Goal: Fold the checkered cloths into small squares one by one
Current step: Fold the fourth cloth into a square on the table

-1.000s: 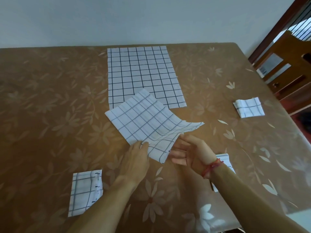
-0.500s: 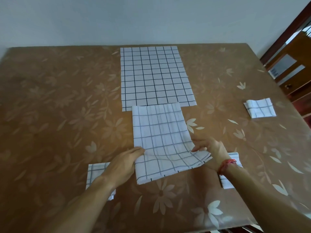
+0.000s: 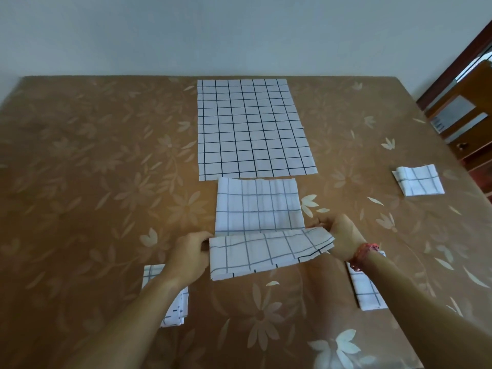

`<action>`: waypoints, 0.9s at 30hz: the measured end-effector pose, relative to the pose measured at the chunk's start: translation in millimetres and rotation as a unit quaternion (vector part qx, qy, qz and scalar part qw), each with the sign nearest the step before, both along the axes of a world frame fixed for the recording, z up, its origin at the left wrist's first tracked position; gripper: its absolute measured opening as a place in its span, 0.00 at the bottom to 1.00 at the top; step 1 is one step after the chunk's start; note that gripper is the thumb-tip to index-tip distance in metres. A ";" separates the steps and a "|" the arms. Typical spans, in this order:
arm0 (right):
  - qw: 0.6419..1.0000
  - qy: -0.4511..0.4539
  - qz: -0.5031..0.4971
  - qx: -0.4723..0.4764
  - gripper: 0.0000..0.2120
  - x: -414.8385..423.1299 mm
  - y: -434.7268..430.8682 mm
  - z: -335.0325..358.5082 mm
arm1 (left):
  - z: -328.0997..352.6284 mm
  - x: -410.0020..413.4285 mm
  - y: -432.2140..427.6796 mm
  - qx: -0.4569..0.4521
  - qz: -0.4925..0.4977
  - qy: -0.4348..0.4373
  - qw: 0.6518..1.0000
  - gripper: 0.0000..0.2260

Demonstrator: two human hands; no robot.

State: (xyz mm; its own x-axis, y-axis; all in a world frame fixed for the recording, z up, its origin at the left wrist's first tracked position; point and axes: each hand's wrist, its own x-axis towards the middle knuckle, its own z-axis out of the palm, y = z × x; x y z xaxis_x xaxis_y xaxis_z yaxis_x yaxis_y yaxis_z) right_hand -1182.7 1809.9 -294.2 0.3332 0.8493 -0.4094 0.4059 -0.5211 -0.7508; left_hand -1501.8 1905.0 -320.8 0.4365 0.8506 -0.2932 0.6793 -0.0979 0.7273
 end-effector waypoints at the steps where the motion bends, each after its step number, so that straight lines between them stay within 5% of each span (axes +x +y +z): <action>1: 1.000 -0.017 -0.012 -0.003 0.21 -5.8 9.1 8.3 | -0.5 1.6 2.8 -0.005 0.011 -0.005 1.000 0.10; 7: 0.998 -0.043 -0.041 -0.010 0.07 -1.4 41.9 -6.5 | -6.0 12.8 21.4 0.000 0.074 0.020 0.997 0.06; 9: 0.994 -0.040 -0.056 -0.082 0.03 4.0 44.0 -18.8 | -9.6 18.2 25.2 0.003 0.093 0.022 0.995 0.11; 12: 0.986 -0.021 -0.099 -0.130 0.13 4.4 48.8 -33.0 | -11.8 25.4 25.4 0.020 0.120 0.016 0.992 0.19; 16: 0.986 -0.078 -0.108 -0.099 0.20 -10.9 63.7 -18.6 | -12.9 31.3 27.3 0.015 0.146 0.007 0.989 0.12; 27: 0.978 -0.138 -0.096 -0.123 0.17 -9.5 71.2 -31.6 | -7.4 43.9 26.8 0.057 0.176 -0.002 0.983 0.02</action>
State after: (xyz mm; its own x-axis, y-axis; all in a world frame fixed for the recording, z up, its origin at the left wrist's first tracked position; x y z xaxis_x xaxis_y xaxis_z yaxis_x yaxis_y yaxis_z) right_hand -1192.2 1881.1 -325.9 0.6038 0.6470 -0.4657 0.4524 -0.7591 -0.4680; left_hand -1458.0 1931.8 -328.2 0.1105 0.9764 -0.1857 0.6831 0.0611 0.7278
